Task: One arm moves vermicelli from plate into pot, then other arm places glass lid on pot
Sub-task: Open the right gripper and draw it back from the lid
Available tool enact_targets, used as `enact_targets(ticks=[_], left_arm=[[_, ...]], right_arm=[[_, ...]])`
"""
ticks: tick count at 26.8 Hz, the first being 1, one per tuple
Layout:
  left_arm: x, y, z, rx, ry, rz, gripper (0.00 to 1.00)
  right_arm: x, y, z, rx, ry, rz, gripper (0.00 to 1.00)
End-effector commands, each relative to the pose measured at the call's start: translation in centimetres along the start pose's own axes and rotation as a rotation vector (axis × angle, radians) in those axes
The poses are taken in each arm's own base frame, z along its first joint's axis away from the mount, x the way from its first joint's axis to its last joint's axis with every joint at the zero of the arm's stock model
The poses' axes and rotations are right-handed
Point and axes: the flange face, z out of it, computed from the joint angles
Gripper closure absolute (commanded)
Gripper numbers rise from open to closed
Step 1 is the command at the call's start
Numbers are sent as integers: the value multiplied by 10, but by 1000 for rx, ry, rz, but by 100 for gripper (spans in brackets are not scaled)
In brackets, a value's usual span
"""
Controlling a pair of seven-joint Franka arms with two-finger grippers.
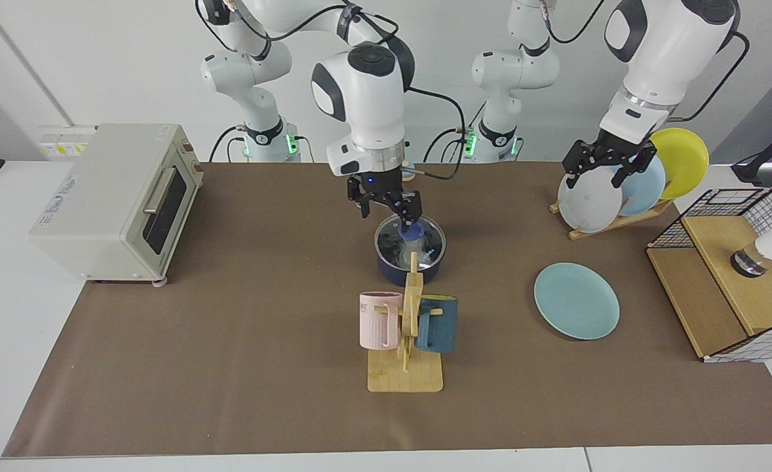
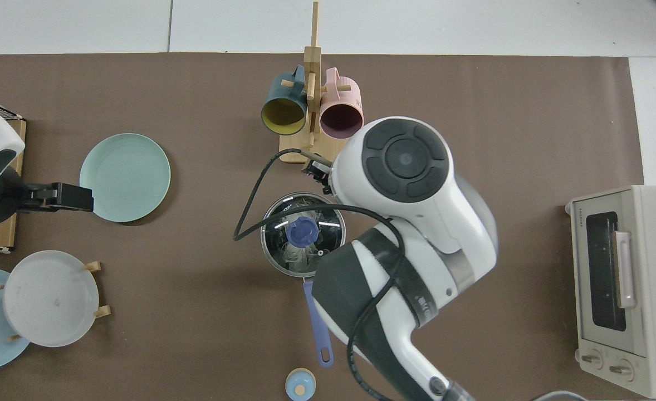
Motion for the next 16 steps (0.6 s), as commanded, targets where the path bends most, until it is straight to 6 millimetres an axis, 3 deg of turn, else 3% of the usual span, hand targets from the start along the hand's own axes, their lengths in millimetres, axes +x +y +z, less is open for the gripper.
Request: enact_targets(ticks=[1,9,16], left_arm=[[-6,-2,-5,8,-3,11,0],[-6,-2,-5,8,-3,12,0],[-6,-2,-5,8,-3,11,0]], right_arm=[[46,51,-17,-7,-19,-121,0],[110,134,-26,-45,-21,-346,0],[146,189,-39,-76,-44,-504,0]])
